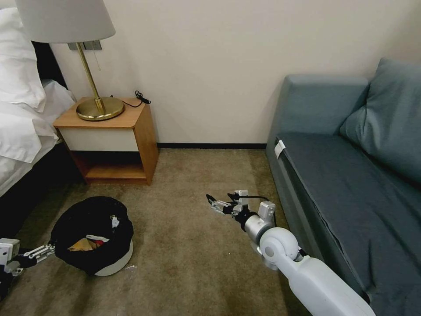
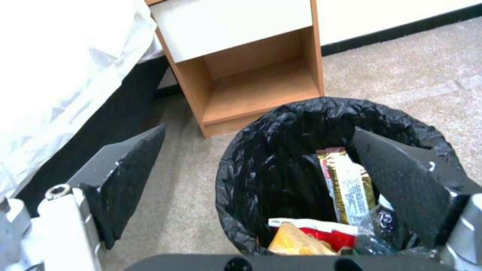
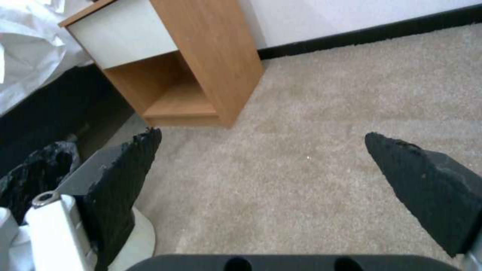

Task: Pick up the trash bin, then pick up the garbage on the floor and place it into the trash bin.

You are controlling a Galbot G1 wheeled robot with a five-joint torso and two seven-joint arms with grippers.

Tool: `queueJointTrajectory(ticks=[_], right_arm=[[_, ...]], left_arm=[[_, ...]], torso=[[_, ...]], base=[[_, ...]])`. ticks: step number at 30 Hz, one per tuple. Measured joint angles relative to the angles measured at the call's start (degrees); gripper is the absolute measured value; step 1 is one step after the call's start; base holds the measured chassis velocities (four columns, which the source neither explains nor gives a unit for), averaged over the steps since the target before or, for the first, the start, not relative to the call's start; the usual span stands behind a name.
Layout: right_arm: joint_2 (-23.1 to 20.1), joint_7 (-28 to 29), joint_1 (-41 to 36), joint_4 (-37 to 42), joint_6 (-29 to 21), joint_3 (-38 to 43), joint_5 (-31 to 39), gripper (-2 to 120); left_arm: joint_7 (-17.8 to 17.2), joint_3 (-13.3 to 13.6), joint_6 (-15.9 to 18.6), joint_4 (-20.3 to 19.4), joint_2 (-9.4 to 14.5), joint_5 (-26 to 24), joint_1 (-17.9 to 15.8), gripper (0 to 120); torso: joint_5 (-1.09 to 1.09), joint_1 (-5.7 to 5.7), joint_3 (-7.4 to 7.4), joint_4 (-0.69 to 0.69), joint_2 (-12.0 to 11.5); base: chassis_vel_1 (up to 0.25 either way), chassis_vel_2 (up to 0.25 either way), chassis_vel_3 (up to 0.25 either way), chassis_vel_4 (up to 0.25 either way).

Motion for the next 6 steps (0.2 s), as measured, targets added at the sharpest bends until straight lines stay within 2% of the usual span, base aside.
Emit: queueJointTrajectory(ticks=[6], right_arm=[[0.0,-0.1,0.1,-0.1,0.2,0.0,0.0,100]], left_arm=[[0.0,0.0,0.2,0.0,0.0,0.1,0.0,100]], torso=[[0.0,0.0,0.0,0.0,0.0]], base=[[0.0,0.0,0.0,0.0]])
